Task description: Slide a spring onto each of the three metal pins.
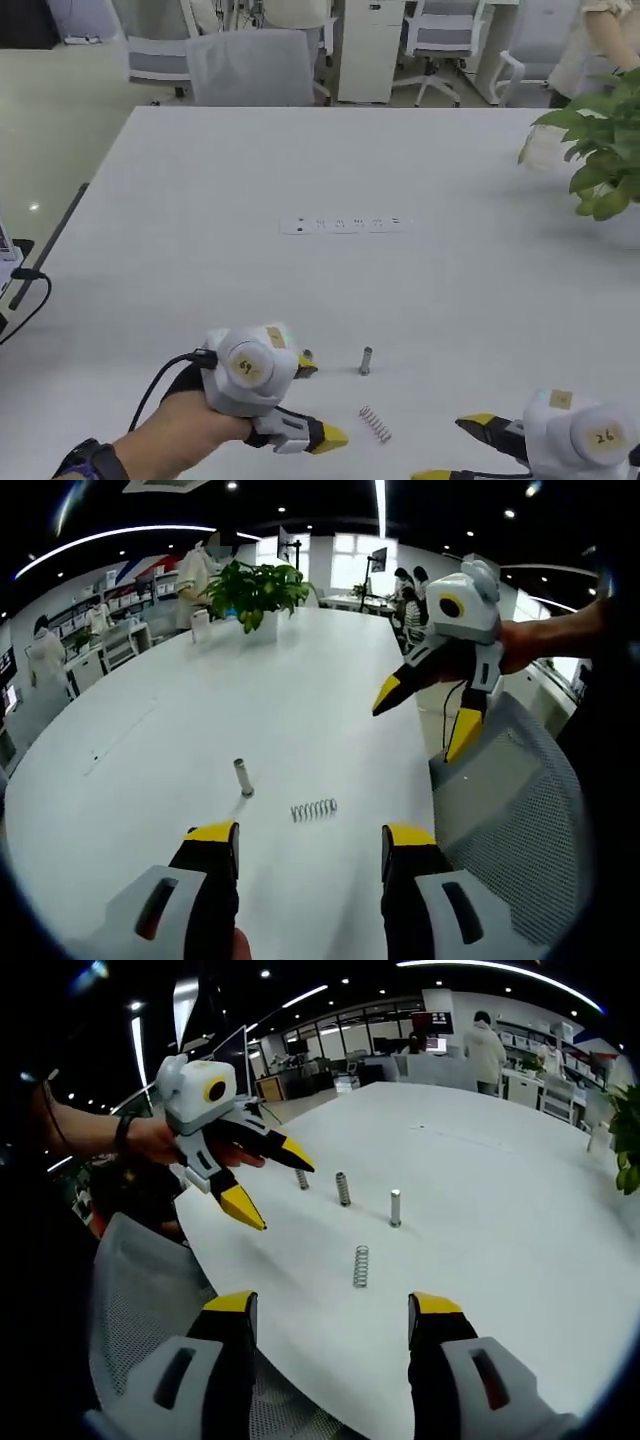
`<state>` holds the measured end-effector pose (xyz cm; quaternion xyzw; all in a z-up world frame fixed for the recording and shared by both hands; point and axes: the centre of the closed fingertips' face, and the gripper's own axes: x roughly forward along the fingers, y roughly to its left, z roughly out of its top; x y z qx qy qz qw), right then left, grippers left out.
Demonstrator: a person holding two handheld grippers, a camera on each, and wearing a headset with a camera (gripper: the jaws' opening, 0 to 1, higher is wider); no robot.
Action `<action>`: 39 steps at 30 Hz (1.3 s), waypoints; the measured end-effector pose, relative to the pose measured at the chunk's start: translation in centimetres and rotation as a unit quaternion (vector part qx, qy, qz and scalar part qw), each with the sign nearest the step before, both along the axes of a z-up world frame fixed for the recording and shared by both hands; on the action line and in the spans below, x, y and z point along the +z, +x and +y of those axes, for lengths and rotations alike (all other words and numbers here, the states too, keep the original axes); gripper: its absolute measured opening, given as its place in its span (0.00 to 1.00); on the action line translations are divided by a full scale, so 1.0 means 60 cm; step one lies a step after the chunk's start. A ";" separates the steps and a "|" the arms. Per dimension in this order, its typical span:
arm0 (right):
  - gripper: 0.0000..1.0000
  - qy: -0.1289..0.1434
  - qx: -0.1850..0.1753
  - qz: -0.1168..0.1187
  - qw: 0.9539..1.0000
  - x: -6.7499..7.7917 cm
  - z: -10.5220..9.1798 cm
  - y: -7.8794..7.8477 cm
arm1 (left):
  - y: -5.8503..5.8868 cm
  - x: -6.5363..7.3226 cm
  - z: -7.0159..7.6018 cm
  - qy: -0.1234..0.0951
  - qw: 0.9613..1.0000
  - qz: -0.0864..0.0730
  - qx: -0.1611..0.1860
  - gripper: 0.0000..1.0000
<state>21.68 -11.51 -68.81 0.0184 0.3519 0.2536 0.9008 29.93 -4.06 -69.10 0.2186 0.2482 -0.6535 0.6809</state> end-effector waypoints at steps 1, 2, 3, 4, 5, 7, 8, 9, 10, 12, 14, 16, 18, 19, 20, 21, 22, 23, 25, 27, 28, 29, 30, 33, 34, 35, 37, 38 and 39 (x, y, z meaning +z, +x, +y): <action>0.60 0.000 -0.001 0.001 1.000 0.000 0.000 -0.001 | -0.001 -0.003 -0.005 0.004 1.000 -0.002 -0.008 0.52; 0.60 0.000 -0.001 0.002 1.000 -0.001 -0.001 -0.001 | -0.002 -0.005 -0.008 0.006 1.000 -0.004 -0.013 0.52; 0.60 -0.001 -0.001 0.002 1.000 -0.001 -0.002 -0.002 | -0.002 -0.007 -0.011 0.009 1.000 -0.005 -0.018 0.52; 0.60 -0.001 -0.001 0.002 1.000 -0.001 -0.002 -0.003 | -0.002 -0.009 -0.014 0.010 1.000 -0.006 -0.021 0.52; 0.59 0.000 -0.001 0.003 1.000 -0.001 -0.002 -0.003 | -0.002 -0.013 -0.019 0.014 0.999 -0.009 -0.027 0.51; 0.59 0.000 -0.002 0.004 1.000 -0.002 -0.003 -0.004 | -0.003 -0.019 -0.025 0.022 0.999 -0.014 -0.039 0.51; 0.59 0.000 -0.002 0.004 1.000 -0.002 -0.003 -0.005 | -0.003 -0.023 -0.029 0.025 0.999 -0.017 -0.045 0.50; 0.59 0.001 -0.002 0.004 1.000 -0.002 -0.003 -0.005 | -0.004 -0.025 -0.031 0.028 0.998 -0.019 -0.049 0.50; 0.59 0.001 -0.002 0.004 1.000 -0.003 -0.003 -0.006 | -0.004 -0.027 -0.033 0.031 0.998 -0.021 -0.053 0.50; 0.59 0.002 -0.002 0.005 1.000 -0.004 -0.003 -0.007 | -0.004 -0.031 -0.036 0.032 0.998 -0.018 -0.057 0.49; 0.59 0.001 -0.001 0.008 1.000 -0.007 -0.003 -0.008 | -0.004 -0.042 -0.040 0.040 0.997 -0.018 -0.064 0.49; 0.59 0.001 -0.001 0.009 1.000 -0.010 -0.004 -0.010 | -0.006 -0.052 -0.044 0.046 0.996 -0.017 -0.073 0.49; 0.59 -0.001 -0.001 0.012 1.000 -0.012 -0.005 -0.011 | -0.009 -0.065 -0.049 0.053 0.995 -0.016 -0.081 0.49; 0.59 -0.001 -0.001 0.012 1.000 -0.013 -0.006 -0.011 | -0.010 -0.069 -0.051 0.056 0.995 -0.016 -0.085 0.49; 0.59 -0.002 -0.001 0.013 1.000 -0.014 -0.006 -0.011 | -0.010 -0.073 -0.054 0.058 0.994 -0.017 -0.088 0.48; 0.59 -0.003 0.000 0.014 1.000 -0.014 -0.006 -0.012 | -0.012 -0.078 -0.058 0.061 0.994 -0.017 -0.091 0.48; 0.59 -0.004 0.000 0.015 1.000 -0.015 -0.006 -0.013 | -0.013 -0.081 -0.062 0.062 0.994 -0.016 -0.092 0.48; 0.59 -0.004 0.001 0.016 1.000 -0.016 -0.006 -0.013 | -0.014 -0.084 -0.065 0.063 0.993 -0.014 -0.095 0.48; 0.59 -0.002 0.001 0.017 1.000 -0.017 -0.005 -0.014 | -0.016 -0.091 -0.072 0.067 0.992 -0.014 -0.102 0.47; 0.59 -0.002 0.002 0.018 1.000 -0.016 -0.004 -0.016 | -0.017 -0.100 -0.075 0.075 0.991 -0.021 -0.112 0.47; 0.59 -0.003 0.002 0.017 1.000 -0.014 -0.004 -0.016 | -0.019 -0.104 -0.078 0.077 0.990 -0.017 -0.116 0.46; 0.59 -0.002 0.001 0.017 1.000 -0.014 -0.004 -0.016 | -0.021 -0.106 -0.080 0.078 0.990 -0.015 -0.119 0.46; 0.59 0.000 -0.002 0.018 1.000 -0.014 -0.006 -0.017 | -0.022 -0.109 -0.083 0.079 0.989 -0.015 -0.121 0.46; 0.59 -0.001 -0.004 0.021 1.000 -0.018 -0.008 -0.020 | -0.024 -0.120 -0.090 0.084 0.988 -0.012 -0.128 0.46; 0.59 -0.001 -0.004 0.022 1.000 -0.019 -0.008 -0.021 | -0.024 -0.122 -0.092 0.085 0.988 -0.011 -0.129 0.46; 0.59 -0.001 -0.004 0.023 1.000 -0.020 -0.008 -0.022 | -0.024 -0.124 -0.095 0.086 0.988 -0.009 -0.131 0.46; 0.59 -0.001 -0.005 0.026 1.000 -0.021 -0.008 -0.025 | -0.025 -0.130 -0.100 0.089 0.987 -0.009 -0.136 0.45; 0.58 -0.001 -0.004 0.026 1.000 -0.022 -0.009 -0.026 | -0.026 -0.131 -0.101 0.089 0.986 -0.008 -0.138 0.45; 0.58 -0.002 -0.004 0.026 1.000 -0.022 -0.009 -0.027 | -0.026 -0.134 -0.104 0.090 0.986 -0.006 -0.141 0.45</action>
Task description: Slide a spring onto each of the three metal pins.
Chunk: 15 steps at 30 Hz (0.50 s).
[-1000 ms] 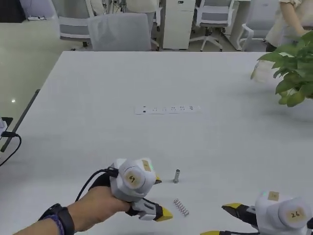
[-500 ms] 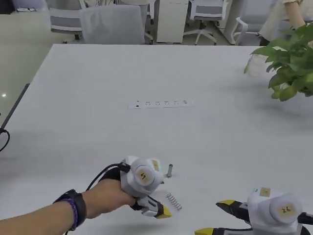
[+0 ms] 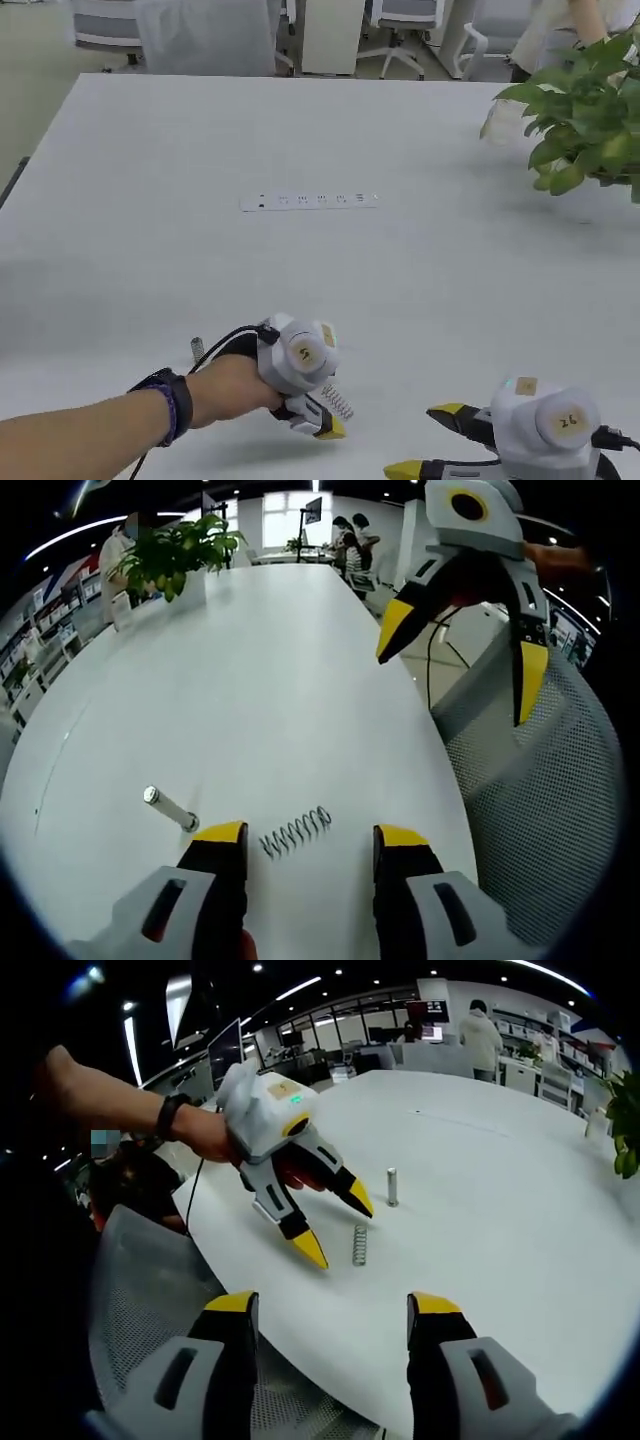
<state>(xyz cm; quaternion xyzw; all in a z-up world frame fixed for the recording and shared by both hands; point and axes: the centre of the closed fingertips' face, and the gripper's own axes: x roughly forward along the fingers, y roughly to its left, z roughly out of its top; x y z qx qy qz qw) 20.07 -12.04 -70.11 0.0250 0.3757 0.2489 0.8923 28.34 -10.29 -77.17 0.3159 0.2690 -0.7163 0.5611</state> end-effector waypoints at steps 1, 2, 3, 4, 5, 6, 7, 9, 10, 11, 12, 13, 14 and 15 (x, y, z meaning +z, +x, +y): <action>0.58 0.000 0.000 0.000 1.000 0.001 0.000 0.000 | 0.000 -0.002 -0.001 0.001 1.000 0.001 -0.001 0.44; 0.58 0.001 0.000 0.001 1.000 0.001 0.000 -0.001 | 0.000 -0.004 -0.003 0.002 1.000 0.003 -0.001 0.44; 0.58 0.001 0.000 0.002 1.000 0.001 0.000 -0.002 | -0.001 -0.005 -0.004 0.003 1.000 0.005 -0.001 0.44; 0.58 0.000 0.000 0.002 1.000 0.001 -0.001 -0.003 | -0.001 -0.007 -0.006 0.002 1.000 0.008 0.000 0.44; 0.58 0.000 -0.001 0.002 1.000 0.001 -0.001 -0.003 | -0.001 -0.007 -0.007 0.001 1.000 0.011 0.001 0.43; 0.58 0.001 -0.001 0.003 1.000 0.001 0.000 -0.003 | -0.002 -0.007 -0.007 0.001 1.000 0.012 0.001 0.43; 0.58 0.002 -0.001 0.003 1.000 0.002 0.000 -0.004 | -0.004 -0.009 -0.007 0.002 1.000 0.013 0.000 0.43; 0.57 0.001 0.000 0.003 1.000 0.002 0.000 -0.003 | -0.004 -0.014 -0.008 0.005 1.000 0.014 -0.001 0.42; 0.57 0.000 0.000 0.003 1.000 0.002 0.000 -0.002 | -0.004 -0.015 -0.008 0.005 1.000 0.014 -0.001 0.42; 0.57 0.000 0.000 0.003 1.000 0.003 -0.001 -0.001 | -0.002 -0.016 -0.009 0.006 1.000 0.015 0.000 0.41; 0.57 0.000 0.001 0.003 1.000 0.004 -0.001 0.000 | -0.002 -0.017 -0.009 0.007 1.000 0.016 0.001 0.40; 0.57 0.000 0.001 0.002 1.000 0.005 -0.002 0.002 | -0.001 -0.021 -0.008 0.011 1.000 0.016 0.001 0.39; 0.57 0.000 0.001 0.001 1.000 0.005 -0.002 0.003 | -0.001 -0.023 -0.007 0.013 1.000 0.016 0.000 0.39; 0.57 0.001 0.000 0.001 1.000 0.006 -0.002 0.005 | 0.000 -0.027 -0.005 0.017 1.000 0.016 0.000 0.38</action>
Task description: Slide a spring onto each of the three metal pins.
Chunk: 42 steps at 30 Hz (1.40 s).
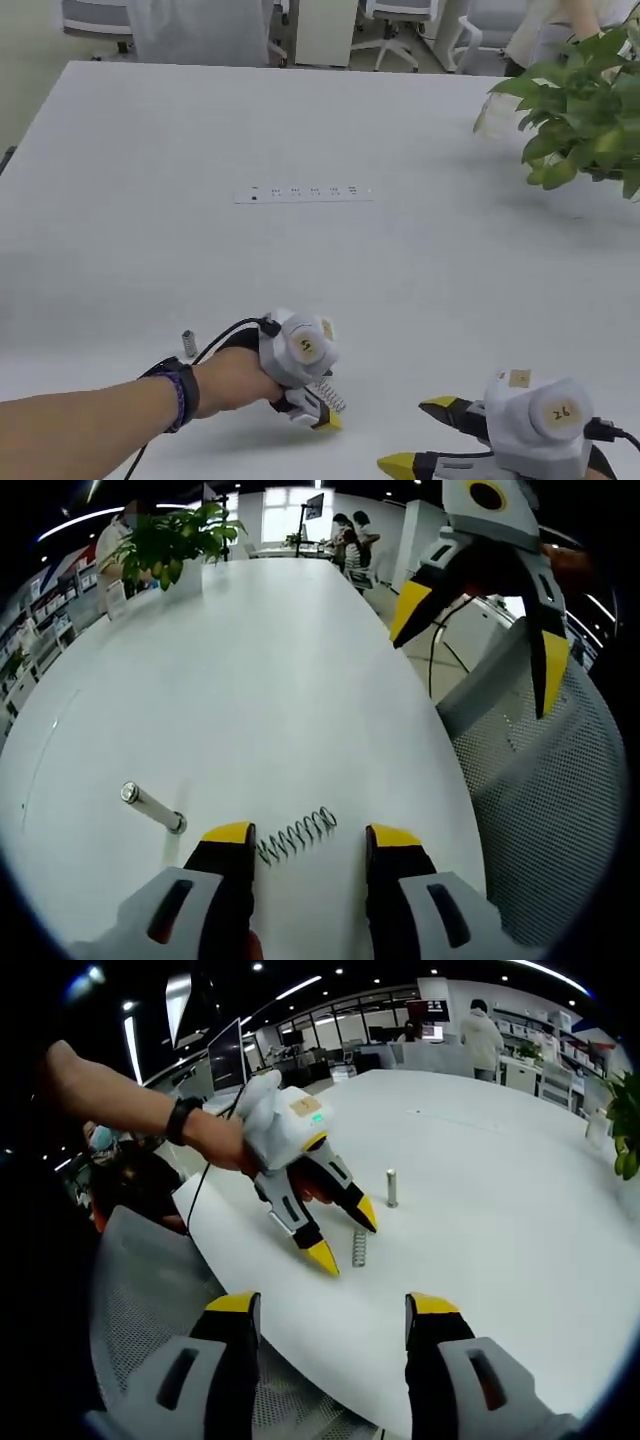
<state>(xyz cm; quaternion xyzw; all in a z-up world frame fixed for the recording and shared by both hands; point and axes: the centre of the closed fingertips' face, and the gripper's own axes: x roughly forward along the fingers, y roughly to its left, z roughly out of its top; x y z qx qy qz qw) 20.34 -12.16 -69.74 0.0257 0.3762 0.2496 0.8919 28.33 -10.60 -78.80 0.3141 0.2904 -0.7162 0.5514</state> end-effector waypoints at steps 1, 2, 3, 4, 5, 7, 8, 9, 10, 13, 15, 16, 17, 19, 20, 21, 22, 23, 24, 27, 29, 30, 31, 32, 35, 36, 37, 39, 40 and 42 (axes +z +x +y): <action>0.57 0.000 0.000 0.000 1.000 0.000 0.000 0.000 | 0.001 -0.003 0.002 0.003 1.000 0.000 0.000 0.37; 0.57 -0.001 0.000 -0.001 1.000 0.000 0.000 0.001 | 0.001 -0.004 0.004 0.005 1.000 -0.001 -0.001 0.37; 0.56 -0.001 0.000 -0.001 1.000 0.000 0.000 0.001 | 0.000 -0.004 0.005 0.002 1.000 -0.001 -0.001 0.36; 0.56 -0.001 0.000 -0.001 1.000 0.000 0.000 0.001 | 0.000 -0.003 0.007 0.003 1.000 0.000 -0.001 0.34; 0.56 0.000 -0.001 -0.001 1.000 0.000 0.000 0.001 | 0.001 -0.004 0.011 0.004 1.000 -0.004 0.000 0.33; 0.56 0.002 -0.002 -0.001 1.000 -0.001 0.001 -0.001 | 0.001 -0.002 0.018 0.005 1.000 -0.008 0.002 0.31; 0.56 0.002 -0.002 0.001 1.000 -0.003 0.001 -0.002 | 0.002 -0.002 0.020 0.005 1.000 -0.009 0.006 0.29; 0.56 0.001 -0.001 0.002 1.000 -0.004 0.001 -0.003 | 0.005 -0.004 0.022 0.006 1.000 -0.010 0.007 0.29; 0.56 0.001 0.000 0.003 1.000 -0.004 0.002 -0.004 | 0.005 -0.003 0.024 0.007 1.000 -0.010 0.007 0.29; 0.56 0.003 0.002 0.002 1.000 -0.003 0.005 -0.004 | 0.008 -0.004 0.031 0.008 1.000 -0.013 0.011 0.26; 0.56 0.003 0.003 0.002 1.000 -0.004 0.006 -0.004 | 0.010 -0.004 0.035 0.008 1.000 -0.022 0.009 0.20; 0.56 0.003 0.003 0.002 1.000 -0.004 0.006 -0.004 | 0.008 -0.003 0.038 0.009 1.000 -0.021 0.008 0.20; 0.56 0.004 0.004 0.002 1.000 -0.004 0.007 -0.004 | 0.008 -0.003 0.039 0.010 1.000 -0.019 0.008 0.21; 0.56 0.003 0.006 0.001 1.000 -0.002 0.007 -0.003 | 0.008 -0.004 0.045 0.014 1.000 -0.019 0.007 0.20; 0.55 0.004 0.005 0.000 1.000 -0.002 0.007 -0.003 | 0.010 -0.004 0.047 0.016 1.000 -0.025 0.005 0.19; 0.55 0.004 0.005 -0.001 1.000 -0.001 0.007 -0.002 | 0.009 -0.005 0.049 0.018 0.999 -0.030 0.000 0.18; 0.55 0.005 0.004 -0.002 1.000 -0.001 0.006 -0.001 | 0.008 -0.006 0.053 0.022 0.999 -0.042 -0.012 0.18; 0.55 0.005 0.004 -0.002 1.000 0.000 0.006 -0.001 | 0.005 -0.006 0.053 0.023 0.999 -0.042 -0.015 0.19; 0.55 0.005 0.004 -0.003 1.000 0.000 0.006 0.000 | 0.003 -0.005 0.053 0.023 0.999 -0.040 -0.015 0.20; 0.55 0.004 0.005 -0.003 1.000 -0.001 0.007 0.000 | 0.005 -0.005 0.053 0.024 0.999 -0.043 -0.016 0.20; 0.55 0.003 0.007 -0.003 1.000 -0.001 0.007 0.000 | 0.005 -0.005 0.051 0.022 0.998 -0.053 -0.022 0.21; 0.55 0.003 0.006 -0.003 1.000 -0.001 0.007 -0.001 | 0.003 -0.005 0.051 0.022 0.998 -0.053 -0.026 0.21; 0.55 0.003 0.007 -0.002 1.000 -0.001 0.007 -0.001 | 0.000 -0.005 0.050 0.022 0.998 -0.054 -0.031 0.23; 0.55 0.003 0.007 -0.002 1.000 -0.002 0.007 -0.003 | 0.001 -0.004 0.048 0.019 0.997 -0.063 -0.038 0.23; 0.55 0.003 0.008 0.000 1.000 -0.004 0.008 -0.006 | 0.000 -0.004 0.043 0.016 0.997 -0.063 -0.041 0.27; 0.55 0.002 0.009 0.001 1.000 -0.005 0.009 -0.007 | -0.001 -0.004 0.041 0.016 0.997 -0.062 -0.044 0.27; 0.55 0.002 0.009 0.002 1.000 -0.005 0.010 -0.008 | -0.002 -0.005 0.039 0.015 0.997 -0.064 -0.047 0.26; 0.55 0.002 0.009 0.002 1.000 -0.006 0.010 -0.009 | -0.009 -0.004 0.036 0.014 0.996 -0.064 -0.059 0.23; 0.55 0.002 0.009 0.002 1.000 -0.006 0.010 -0.009 | -0.012 -0.005 0.036 0.014 0.996 -0.064 -0.065 0.21; 0.54 0.003 0.008 0.003 1.000 -0.007 0.011 -0.010 | -0.015 -0.006 0.036 0.014 0.996 -0.062 -0.068 0.18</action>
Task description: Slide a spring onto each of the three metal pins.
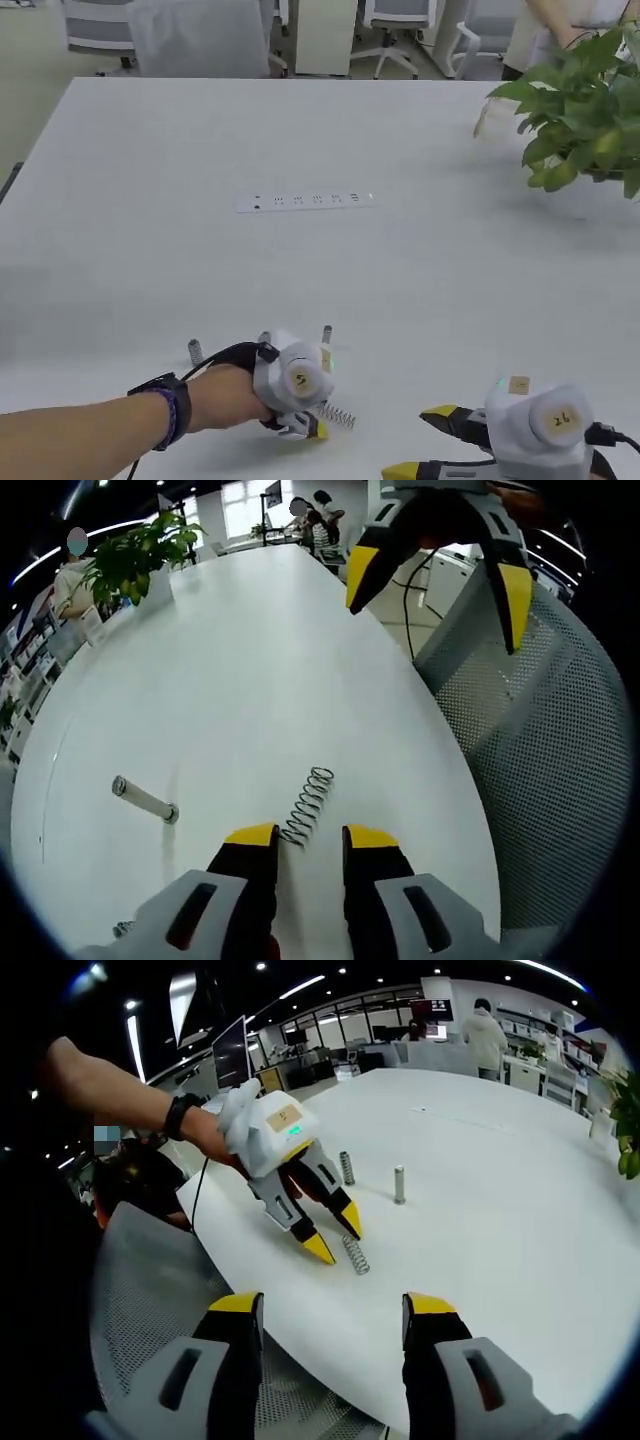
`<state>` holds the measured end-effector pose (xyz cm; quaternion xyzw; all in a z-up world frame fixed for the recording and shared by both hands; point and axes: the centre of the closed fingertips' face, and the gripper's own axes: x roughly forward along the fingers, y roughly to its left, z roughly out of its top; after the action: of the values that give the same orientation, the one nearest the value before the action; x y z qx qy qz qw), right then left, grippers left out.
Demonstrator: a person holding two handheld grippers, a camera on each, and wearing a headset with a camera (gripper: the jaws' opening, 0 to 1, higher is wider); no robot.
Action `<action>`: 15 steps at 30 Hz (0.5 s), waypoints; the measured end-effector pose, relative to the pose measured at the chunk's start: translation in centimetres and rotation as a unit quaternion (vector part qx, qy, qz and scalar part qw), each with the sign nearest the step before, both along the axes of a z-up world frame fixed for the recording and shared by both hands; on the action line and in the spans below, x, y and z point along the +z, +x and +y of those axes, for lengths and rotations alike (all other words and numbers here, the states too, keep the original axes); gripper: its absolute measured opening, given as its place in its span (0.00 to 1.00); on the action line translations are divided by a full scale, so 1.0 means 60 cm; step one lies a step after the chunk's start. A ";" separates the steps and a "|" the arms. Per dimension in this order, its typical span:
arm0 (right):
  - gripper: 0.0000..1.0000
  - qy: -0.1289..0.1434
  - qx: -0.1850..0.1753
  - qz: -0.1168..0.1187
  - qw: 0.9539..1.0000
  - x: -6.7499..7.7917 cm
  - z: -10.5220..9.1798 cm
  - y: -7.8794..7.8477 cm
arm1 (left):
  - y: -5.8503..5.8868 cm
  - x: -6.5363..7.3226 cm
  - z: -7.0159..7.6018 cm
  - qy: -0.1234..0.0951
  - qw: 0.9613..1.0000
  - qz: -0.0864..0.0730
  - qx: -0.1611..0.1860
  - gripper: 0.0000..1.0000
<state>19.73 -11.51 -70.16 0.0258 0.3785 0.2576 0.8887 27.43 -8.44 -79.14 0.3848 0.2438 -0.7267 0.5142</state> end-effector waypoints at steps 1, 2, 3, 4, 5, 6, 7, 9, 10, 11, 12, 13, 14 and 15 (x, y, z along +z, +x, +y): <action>0.54 -0.001 0.000 0.001 1.000 0.000 0.000 0.000 | -0.001 0.000 0.000 0.000 1.000 0.001 0.001 0.17; 0.54 -0.002 0.001 0.001 1.000 -0.001 0.000 -0.001 | -0.001 0.000 0.000 0.001 1.000 0.002 0.003 0.17; 0.54 -0.002 0.001 0.001 1.000 -0.001 0.000 -0.001 | -0.001 0.000 0.000 0.002 1.000 0.003 0.005 0.16; 0.54 -0.001 0.000 0.001 1.000 -0.001 0.000 -0.001 | -0.002 0.000 0.001 0.002 1.000 0.004 0.006 0.15; 0.54 -0.001 0.001 0.001 1.000 -0.001 0.001 -0.001 | -0.003 0.000 0.000 0.003 1.000 0.006 0.009 0.15; 0.54 -0.001 0.001 0.002 1.000 -0.002 0.001 -0.001 | -0.003 -0.001 0.000 0.003 1.000 0.006 0.010 0.14; 0.54 -0.002 0.002 0.002 1.000 -0.002 0.002 -0.002 | -0.003 -0.001 0.000 0.003 1.000 0.007 0.012 0.13; 0.54 -0.002 0.004 0.004 1.000 -0.003 0.004 -0.003 | -0.004 -0.001 -0.001 0.004 1.000 0.005 0.013 0.05; 0.54 -0.002 0.005 0.004 1.000 -0.003 0.004 -0.004 | -0.004 -0.002 0.001 0.008 1.000 0.006 0.016 0.03; 0.54 -0.002 0.006 0.004 1.000 -0.004 0.005 -0.004 | -0.006 -0.003 0.001 0.010 1.000 0.010 0.019 0.02; 0.54 -0.003 0.008 0.004 1.000 -0.004 0.006 -0.005 | -0.008 -0.002 0.000 0.008 1.000 0.010 0.019 0.02; 0.54 -0.003 0.008 0.005 1.000 -0.005 0.006 -0.006 | -0.011 -0.002 0.000 0.009 1.000 0.011 0.020 0.02; 0.54 -0.004 0.009 0.006 1.000 -0.006 0.006 -0.006 | -0.012 -0.001 0.001 0.007 1.000 0.009 0.022 0.02; 0.54 -0.004 0.009 0.006 1.000 -0.006 0.006 -0.006 | -0.013 -0.001 0.002 0.008 1.000 0.010 0.024 0.02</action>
<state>19.34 -11.15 -70.52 0.0201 0.3851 0.2642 0.8840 26.63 -8.33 -79.20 0.3751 0.2642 -0.7159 0.5262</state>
